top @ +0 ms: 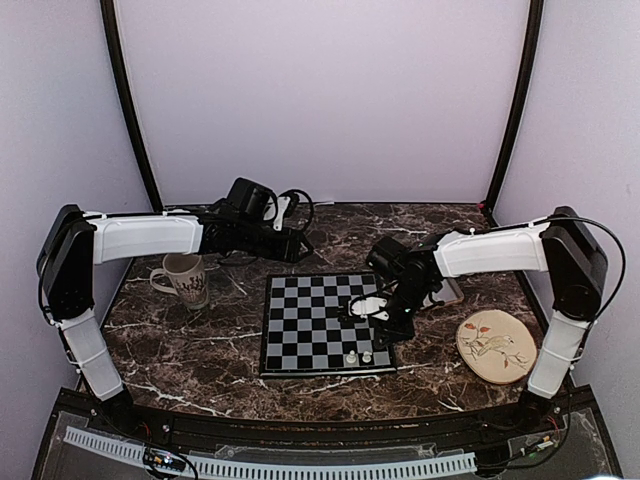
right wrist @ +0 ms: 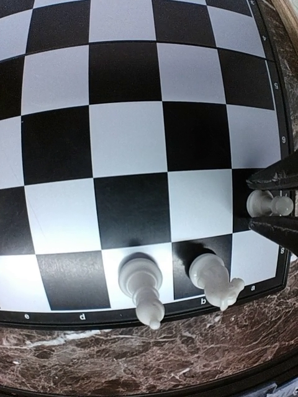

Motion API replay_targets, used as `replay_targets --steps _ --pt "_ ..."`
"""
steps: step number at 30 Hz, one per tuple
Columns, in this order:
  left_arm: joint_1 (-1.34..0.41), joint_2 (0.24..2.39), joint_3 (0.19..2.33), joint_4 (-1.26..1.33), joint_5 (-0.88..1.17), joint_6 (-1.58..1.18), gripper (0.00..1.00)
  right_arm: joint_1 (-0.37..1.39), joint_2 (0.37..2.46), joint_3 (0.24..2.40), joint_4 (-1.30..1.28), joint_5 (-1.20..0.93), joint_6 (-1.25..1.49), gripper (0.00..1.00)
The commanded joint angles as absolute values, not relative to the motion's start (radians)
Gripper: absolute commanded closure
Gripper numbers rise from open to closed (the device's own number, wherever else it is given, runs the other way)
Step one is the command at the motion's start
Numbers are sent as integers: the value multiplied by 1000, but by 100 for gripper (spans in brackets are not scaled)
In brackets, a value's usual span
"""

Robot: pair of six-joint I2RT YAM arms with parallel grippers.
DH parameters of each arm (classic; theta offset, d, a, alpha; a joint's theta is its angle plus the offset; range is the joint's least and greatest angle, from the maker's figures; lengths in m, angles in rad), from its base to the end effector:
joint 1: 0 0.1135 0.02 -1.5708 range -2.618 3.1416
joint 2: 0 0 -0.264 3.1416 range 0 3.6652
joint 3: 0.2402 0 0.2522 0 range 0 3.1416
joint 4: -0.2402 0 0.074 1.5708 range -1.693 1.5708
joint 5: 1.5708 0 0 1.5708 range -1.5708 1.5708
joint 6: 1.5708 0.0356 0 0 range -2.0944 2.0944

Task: Set up the chess pieces on the board
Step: Place the pawn at h2, then pick up the pawn from the storage box.

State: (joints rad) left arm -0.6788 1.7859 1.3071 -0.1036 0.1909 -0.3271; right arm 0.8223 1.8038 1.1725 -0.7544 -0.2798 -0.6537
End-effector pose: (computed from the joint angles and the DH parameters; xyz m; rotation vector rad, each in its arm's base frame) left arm 0.3167 -0.2642 0.2519 0.5068 2.1900 -0.7713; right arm 0.2201 0.2514 0.1679 -2.0133 2.1565 0.4370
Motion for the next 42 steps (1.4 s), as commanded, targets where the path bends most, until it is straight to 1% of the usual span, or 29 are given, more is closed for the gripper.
replay_targets --steps 1,5,9,12,15,21,25,27,31,37,39,42 --pt "-679 1782 1306 -97 201 -335 47 834 1819 1178 -754 -252 -642 83" --pt "-678 1782 1307 -96 202 -336 47 833 1806 1179 -750 -252 -639 79" --pt "-678 1781 1308 -99 201 -331 47 834 1768 1195 -767 -288 -647 70" --pt "-677 1781 1325 -114 201 -315 47 832 1724 1231 -809 -322 -657 67" --pt "-675 1781 1363 -158 193 -281 47 815 1677 1257 -846 -328 -669 67" --pt "-675 1776 1417 -206 199 -216 46 696 1585 1280 -870 -305 -671 67" --pt "-675 1800 1455 -223 228 -158 46 608 1549 1268 -782 -182 -609 68" --pt "-674 1813 1473 -236 232 -121 46 569 1557 1263 -741 -129 -576 68" --pt "-673 1827 1492 -244 254 -23 46 488 1608 1265 -705 -93 -521 71" --pt "-677 1842 1477 -268 251 99 47 458 1691 1265 -678 -33 -486 74" --pt "-679 1840 1453 -264 254 102 47 453 1718 1266 -666 -44 -474 75" --pt "-702 1840 1468 -295 249 34 48 452 1760 1270 -640 -37 -460 76"
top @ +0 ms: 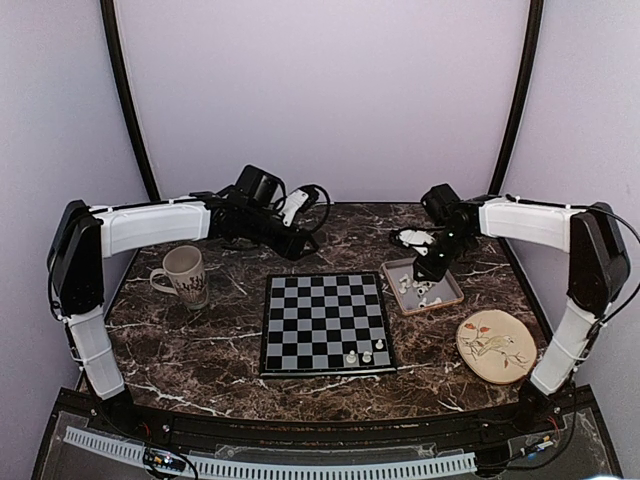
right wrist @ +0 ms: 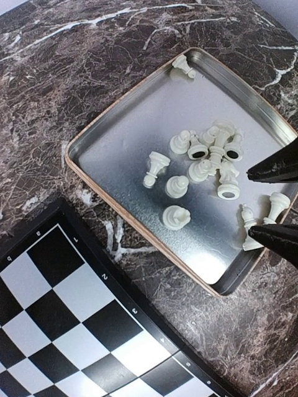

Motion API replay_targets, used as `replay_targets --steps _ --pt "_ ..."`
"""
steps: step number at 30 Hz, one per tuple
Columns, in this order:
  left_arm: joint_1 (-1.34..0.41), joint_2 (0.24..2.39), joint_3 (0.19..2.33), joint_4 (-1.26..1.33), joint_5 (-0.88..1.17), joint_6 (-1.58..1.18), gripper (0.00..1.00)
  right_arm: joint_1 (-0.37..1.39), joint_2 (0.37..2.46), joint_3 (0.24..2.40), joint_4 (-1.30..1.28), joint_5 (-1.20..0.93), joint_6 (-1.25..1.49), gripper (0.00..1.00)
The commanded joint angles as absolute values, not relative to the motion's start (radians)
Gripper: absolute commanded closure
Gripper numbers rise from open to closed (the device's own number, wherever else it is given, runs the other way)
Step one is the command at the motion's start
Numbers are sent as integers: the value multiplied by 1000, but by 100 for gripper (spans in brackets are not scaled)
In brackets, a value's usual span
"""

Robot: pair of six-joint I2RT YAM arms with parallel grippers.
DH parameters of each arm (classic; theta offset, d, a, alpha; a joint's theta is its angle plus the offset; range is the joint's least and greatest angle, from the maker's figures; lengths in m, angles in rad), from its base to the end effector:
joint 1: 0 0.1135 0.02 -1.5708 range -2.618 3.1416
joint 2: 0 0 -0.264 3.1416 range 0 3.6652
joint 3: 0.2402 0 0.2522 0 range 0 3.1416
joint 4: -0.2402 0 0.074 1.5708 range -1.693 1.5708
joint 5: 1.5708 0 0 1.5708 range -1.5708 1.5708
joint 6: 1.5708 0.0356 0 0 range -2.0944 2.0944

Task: Set up the chess pieces on the board
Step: Pick up the pawn from the storage box.

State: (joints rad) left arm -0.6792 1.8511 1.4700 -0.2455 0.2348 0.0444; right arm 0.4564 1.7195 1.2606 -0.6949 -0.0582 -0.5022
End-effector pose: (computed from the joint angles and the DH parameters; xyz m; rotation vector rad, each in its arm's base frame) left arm 0.3299 -0.2770 0.2681 0.9195 2.0483 -0.6083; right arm 0.3130 0.1560 0.2197 -1.2705 2.4082 0.0660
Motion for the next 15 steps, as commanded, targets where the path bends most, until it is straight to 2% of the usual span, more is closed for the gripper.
replay_targets --steps 1,7,15 --pt "-715 1836 1466 -298 249 36 48 450 1769 1272 -631 -34 -456 77" --pt "-803 1840 1454 -328 145 90 48 440 1844 1304 -613 -41 -457 78" --pt "-840 1880 1460 -333 146 92 48 428 1908 1351 -612 -47 -462 79"
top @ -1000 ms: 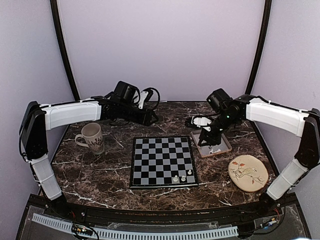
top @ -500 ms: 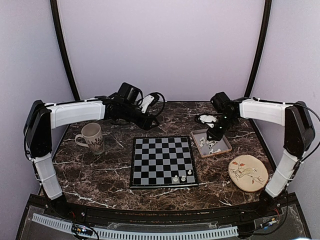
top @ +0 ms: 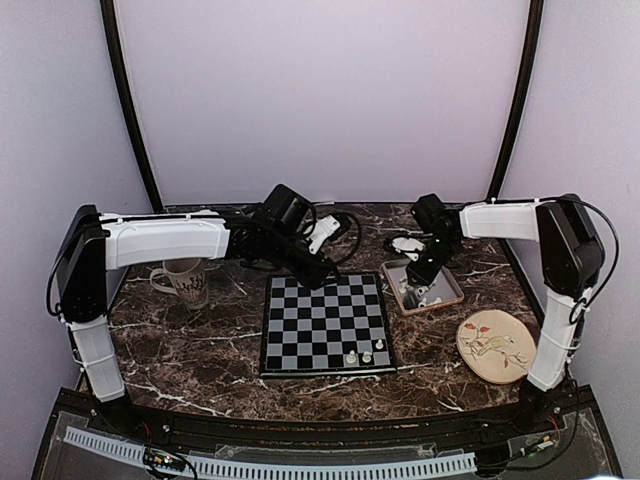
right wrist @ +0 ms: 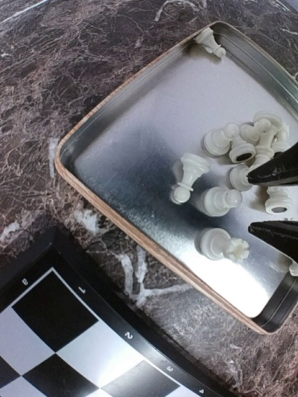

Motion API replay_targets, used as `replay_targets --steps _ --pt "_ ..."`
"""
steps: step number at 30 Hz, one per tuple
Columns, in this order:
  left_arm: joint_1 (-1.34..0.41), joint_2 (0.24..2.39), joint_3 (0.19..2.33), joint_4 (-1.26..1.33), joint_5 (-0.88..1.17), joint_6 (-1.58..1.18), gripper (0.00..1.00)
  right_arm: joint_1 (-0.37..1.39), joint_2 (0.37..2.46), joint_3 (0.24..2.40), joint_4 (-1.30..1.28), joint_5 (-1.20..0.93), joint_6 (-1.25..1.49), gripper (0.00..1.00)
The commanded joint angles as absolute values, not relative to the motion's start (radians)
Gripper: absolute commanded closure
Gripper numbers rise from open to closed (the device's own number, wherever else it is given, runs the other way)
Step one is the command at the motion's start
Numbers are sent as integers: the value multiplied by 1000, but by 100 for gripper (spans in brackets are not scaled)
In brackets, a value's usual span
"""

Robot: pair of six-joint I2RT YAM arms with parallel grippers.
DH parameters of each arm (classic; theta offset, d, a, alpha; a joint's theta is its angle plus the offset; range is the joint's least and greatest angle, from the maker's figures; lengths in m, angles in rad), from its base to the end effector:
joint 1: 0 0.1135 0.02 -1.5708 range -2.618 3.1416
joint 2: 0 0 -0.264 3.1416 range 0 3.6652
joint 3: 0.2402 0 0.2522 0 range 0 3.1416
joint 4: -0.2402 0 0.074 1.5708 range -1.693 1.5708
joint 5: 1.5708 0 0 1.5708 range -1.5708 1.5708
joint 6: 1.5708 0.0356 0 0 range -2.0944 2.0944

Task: Set up the chess pieces on the board
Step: Pick up the pawn from the storage box.

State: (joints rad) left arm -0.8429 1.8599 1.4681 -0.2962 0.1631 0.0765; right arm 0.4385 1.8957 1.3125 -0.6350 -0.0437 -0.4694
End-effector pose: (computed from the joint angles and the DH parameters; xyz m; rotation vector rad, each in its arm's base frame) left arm 0.2810 -0.3240 0.2592 1.1072 2.0349 -0.5844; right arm 0.3430 0.1626 0.1760 -1.2323 2.5008 0.0532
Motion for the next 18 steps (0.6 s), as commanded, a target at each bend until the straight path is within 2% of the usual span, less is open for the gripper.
replay_targets --steps 1,8,18 --pt "-839 1882 1460 -333 146 92 48 427 1912 1355 -610 -52 -463 79" --pt "-840 1879 1462 -336 146 90 48 426 1966 1394 -618 -89 -452 78" --pt "-841 1879 1466 -344 137 97 48 426 1982 1389 -640 -95 -452 88"
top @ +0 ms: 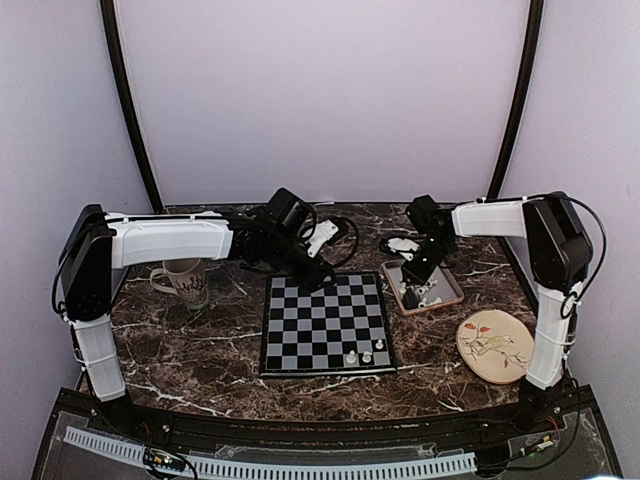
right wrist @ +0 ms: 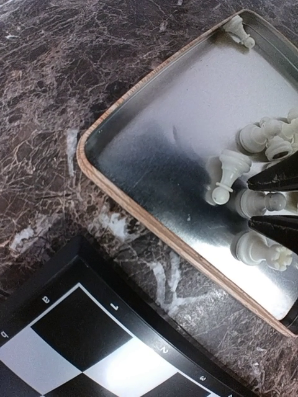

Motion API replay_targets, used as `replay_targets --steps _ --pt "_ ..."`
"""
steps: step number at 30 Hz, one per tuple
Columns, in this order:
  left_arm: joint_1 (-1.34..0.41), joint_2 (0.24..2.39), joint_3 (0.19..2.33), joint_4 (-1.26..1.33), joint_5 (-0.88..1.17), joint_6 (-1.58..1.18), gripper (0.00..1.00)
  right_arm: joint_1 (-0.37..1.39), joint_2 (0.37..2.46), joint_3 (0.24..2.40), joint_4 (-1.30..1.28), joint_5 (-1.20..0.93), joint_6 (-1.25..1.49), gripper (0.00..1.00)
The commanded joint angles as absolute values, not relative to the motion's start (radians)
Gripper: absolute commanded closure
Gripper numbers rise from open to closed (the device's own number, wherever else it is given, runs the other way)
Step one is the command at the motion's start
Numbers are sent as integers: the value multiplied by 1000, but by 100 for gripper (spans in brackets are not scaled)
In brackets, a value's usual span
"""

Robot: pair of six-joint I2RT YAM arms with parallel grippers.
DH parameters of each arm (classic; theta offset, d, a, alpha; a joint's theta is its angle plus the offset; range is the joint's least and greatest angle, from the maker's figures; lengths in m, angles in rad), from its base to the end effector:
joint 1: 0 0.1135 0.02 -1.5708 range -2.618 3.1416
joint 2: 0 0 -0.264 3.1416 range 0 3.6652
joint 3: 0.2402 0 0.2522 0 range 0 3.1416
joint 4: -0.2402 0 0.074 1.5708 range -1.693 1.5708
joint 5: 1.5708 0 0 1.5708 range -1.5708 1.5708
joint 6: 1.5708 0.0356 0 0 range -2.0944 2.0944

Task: Set up the chess pieces on the board
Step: Pick up the pawn from the storage box.

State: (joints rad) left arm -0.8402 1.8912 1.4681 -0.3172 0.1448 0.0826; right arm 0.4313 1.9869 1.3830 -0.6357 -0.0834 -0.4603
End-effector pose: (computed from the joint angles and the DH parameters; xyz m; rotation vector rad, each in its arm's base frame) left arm 0.2843 -0.3250 0.2445 1.1205 2.0837 -0.5449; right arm 0.3603 0.1691 0.1617 -1.2281 2.5245 0.1103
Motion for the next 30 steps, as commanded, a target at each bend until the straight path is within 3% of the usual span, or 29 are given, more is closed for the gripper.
replay_targets --steps 1,8,21,30 --pt "-841 1879 1466 -345 137 97 48 426 1979 1386 -644 -94 -454 89" --pt "-841 1872 1467 -350 120 102 48 426 1908 1379 -674 -98 -449 95" --pt "-817 1827 1449 -318 85 37 48 436 1756 1398 -772 -218 -463 95" --pt "-651 1704 1367 -193 145 -110 47 658 1661 1363 -805 -239 -539 94"
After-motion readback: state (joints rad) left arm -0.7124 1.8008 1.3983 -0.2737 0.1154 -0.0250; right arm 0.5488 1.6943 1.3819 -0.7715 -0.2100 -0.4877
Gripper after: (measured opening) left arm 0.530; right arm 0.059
